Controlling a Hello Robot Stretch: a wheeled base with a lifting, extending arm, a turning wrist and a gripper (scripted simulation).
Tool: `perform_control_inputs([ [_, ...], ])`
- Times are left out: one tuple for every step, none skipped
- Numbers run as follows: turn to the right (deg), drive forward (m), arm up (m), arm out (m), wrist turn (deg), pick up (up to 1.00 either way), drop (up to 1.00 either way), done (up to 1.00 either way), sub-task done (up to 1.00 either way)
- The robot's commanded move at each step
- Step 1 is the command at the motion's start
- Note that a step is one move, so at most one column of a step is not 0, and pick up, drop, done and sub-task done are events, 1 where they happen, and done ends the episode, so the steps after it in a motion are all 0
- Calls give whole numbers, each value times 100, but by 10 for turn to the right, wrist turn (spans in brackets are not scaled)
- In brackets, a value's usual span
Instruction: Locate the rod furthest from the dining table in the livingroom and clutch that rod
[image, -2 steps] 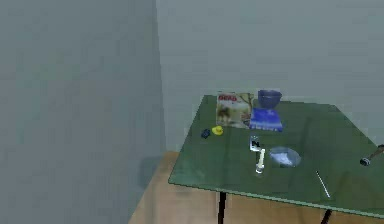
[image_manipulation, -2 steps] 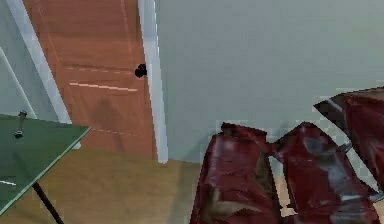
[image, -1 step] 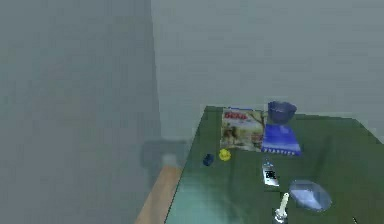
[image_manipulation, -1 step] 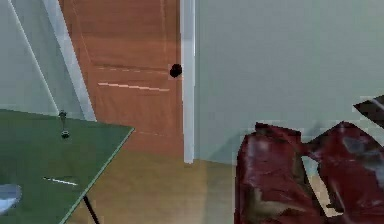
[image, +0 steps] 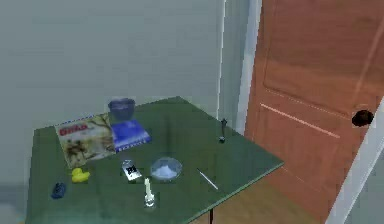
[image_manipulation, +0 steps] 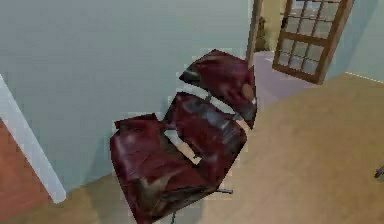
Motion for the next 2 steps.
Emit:
perform_control_inputs([
  [450,0,0,0,0,0,0,0,0],
  [450,0,0,0,0,0,0,0,0],
])
